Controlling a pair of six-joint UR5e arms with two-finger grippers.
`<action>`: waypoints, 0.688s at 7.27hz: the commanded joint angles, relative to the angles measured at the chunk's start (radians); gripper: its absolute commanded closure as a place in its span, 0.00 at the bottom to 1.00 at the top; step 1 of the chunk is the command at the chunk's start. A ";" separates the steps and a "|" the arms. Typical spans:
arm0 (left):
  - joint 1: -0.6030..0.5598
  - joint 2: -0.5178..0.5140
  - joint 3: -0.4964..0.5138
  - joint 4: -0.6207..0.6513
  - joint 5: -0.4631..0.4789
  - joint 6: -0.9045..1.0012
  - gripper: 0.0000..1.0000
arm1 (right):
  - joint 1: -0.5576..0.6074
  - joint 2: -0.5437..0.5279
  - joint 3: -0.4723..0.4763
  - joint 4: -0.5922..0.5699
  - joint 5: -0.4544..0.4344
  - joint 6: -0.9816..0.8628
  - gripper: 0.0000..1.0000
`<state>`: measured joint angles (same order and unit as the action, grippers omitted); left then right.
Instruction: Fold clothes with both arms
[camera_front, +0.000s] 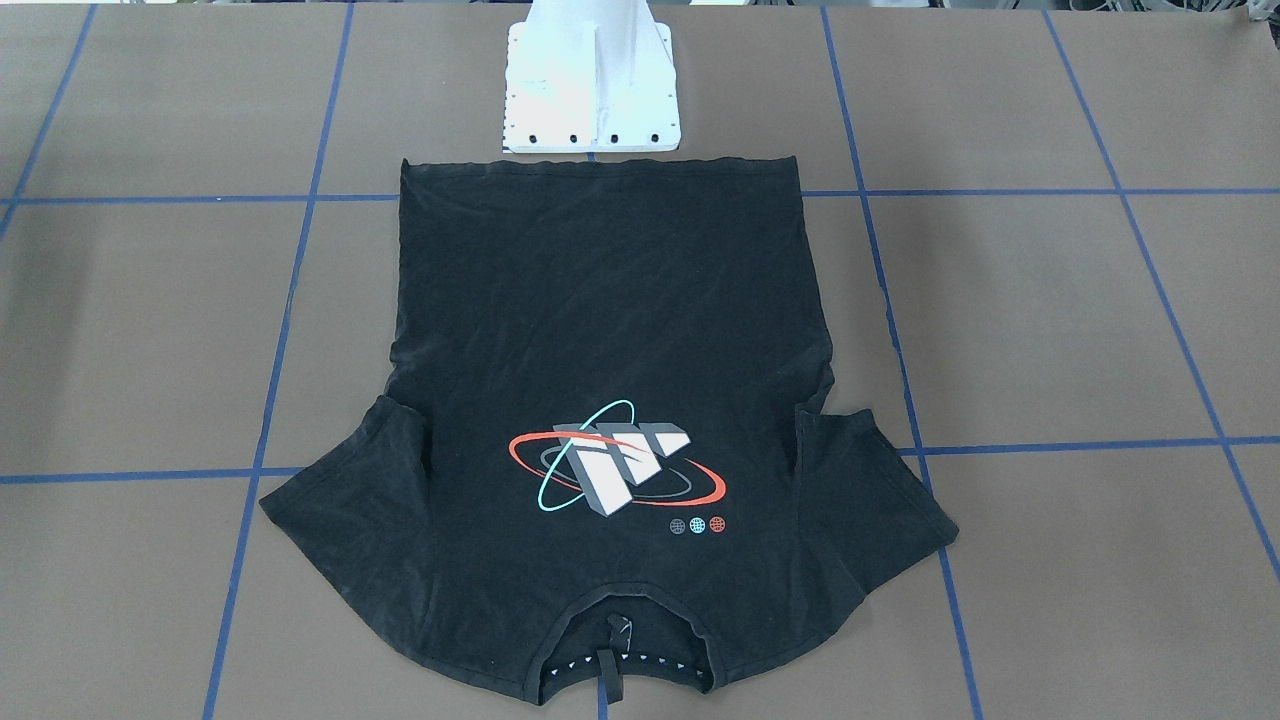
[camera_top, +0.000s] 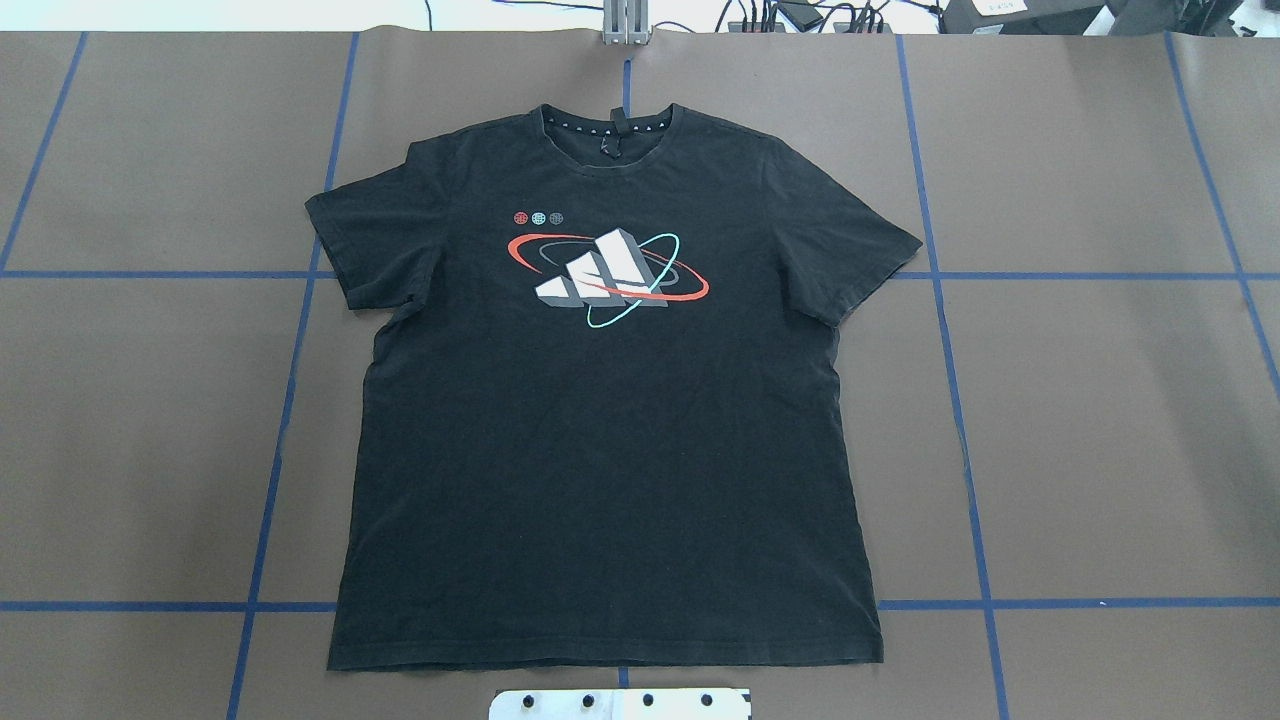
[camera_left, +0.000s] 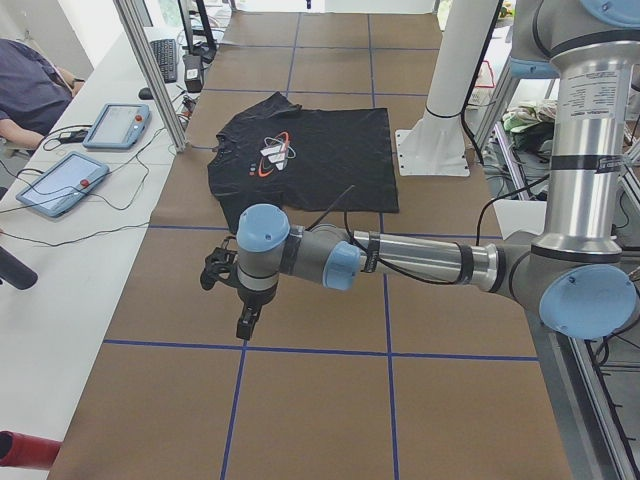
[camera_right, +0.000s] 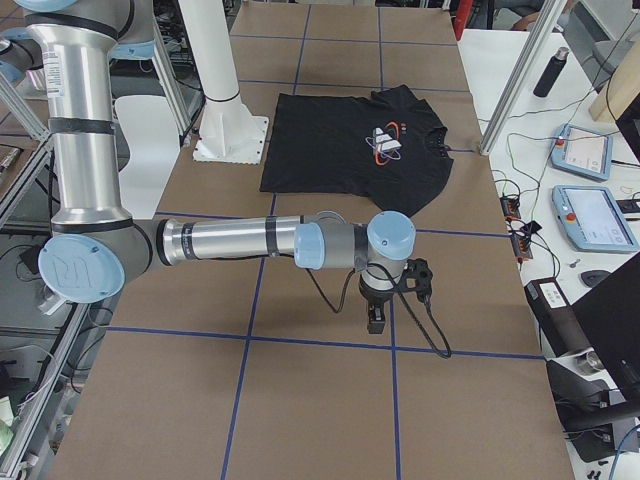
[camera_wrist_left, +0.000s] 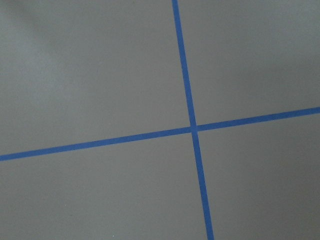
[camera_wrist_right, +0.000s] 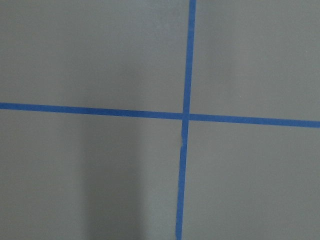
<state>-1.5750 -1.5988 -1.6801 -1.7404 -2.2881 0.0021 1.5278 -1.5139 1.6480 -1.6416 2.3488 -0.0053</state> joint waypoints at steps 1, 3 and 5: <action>0.007 -0.090 -0.012 -0.039 -0.022 0.002 0.00 | -0.089 0.085 0.000 0.000 -0.005 0.017 0.00; 0.074 -0.108 0.006 -0.152 -0.024 -0.161 0.00 | -0.202 0.244 -0.017 0.000 -0.009 0.225 0.00; 0.153 -0.200 0.043 -0.186 -0.036 -0.276 0.00 | -0.297 0.371 -0.089 0.020 -0.022 0.266 0.00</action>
<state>-1.4620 -1.7539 -1.6586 -1.8974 -2.3140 -0.2153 1.2967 -1.2207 1.5993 -1.6364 2.3375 0.2265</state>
